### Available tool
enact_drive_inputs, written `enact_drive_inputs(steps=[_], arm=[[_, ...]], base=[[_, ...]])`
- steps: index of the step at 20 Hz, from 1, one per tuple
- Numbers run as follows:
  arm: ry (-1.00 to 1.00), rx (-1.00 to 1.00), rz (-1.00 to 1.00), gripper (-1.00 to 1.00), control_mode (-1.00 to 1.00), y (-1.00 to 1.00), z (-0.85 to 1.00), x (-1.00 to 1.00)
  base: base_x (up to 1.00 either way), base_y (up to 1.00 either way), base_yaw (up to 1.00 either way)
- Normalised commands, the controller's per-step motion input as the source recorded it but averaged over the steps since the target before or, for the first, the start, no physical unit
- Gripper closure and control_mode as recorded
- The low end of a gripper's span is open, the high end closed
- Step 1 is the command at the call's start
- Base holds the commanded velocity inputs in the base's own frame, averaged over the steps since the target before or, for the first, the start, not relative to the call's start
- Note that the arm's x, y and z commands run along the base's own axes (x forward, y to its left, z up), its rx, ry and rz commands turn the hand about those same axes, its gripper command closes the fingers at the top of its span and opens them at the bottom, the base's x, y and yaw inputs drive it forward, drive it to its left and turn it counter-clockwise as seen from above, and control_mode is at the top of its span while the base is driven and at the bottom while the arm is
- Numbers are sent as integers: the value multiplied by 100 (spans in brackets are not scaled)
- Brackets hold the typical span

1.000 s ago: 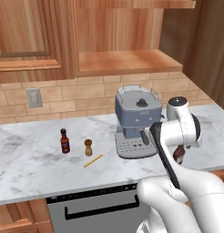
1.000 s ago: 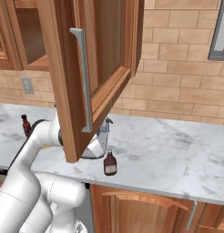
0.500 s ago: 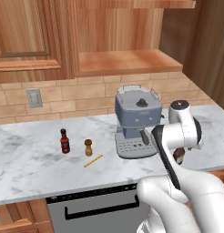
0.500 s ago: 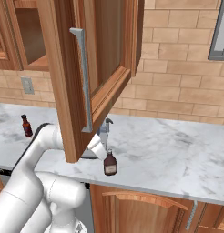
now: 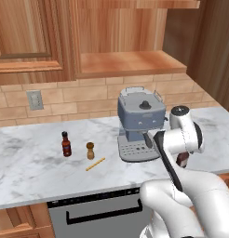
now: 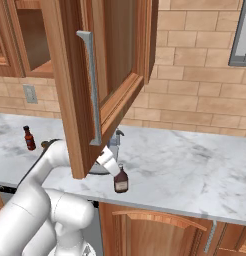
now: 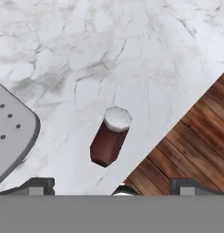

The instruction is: There are various items on the counter. Only move the condiments/shakers into the cabinet.

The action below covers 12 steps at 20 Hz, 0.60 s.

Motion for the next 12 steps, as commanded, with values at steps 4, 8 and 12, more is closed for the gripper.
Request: enact_drive_inputs(steps=[4,8,12], arm=[[0,-3,0,-100,-100,-7,-22,19],[0,-2,0,-100,-100,-7,-19,20],[0,0,0,-100,-100,-11,-15,12]], base=[[0,0,0],[0,0,0],[0,0,0]])
